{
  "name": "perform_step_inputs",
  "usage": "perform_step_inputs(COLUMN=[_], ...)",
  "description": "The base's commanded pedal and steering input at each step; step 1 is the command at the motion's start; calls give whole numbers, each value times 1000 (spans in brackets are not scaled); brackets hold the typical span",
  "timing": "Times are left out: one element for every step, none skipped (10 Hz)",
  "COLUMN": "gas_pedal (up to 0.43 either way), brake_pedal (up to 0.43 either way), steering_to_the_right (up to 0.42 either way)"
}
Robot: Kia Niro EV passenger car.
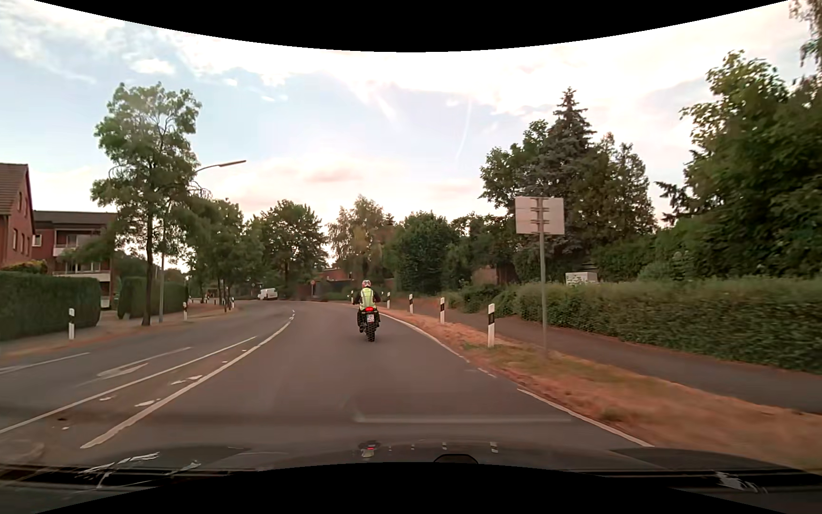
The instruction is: Follow the waypoints while adhering to traffic rules and regulations
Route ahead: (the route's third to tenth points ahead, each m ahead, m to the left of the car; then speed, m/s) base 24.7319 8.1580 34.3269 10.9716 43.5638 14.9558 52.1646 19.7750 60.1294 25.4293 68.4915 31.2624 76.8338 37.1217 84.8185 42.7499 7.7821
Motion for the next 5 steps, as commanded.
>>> perform_step_inputs(gas_pedal=[228,228,220,220,220], brake_pedal=[0,0,0,0,0], steering_to_the_right=[-77,-67,-64,-64,-63])
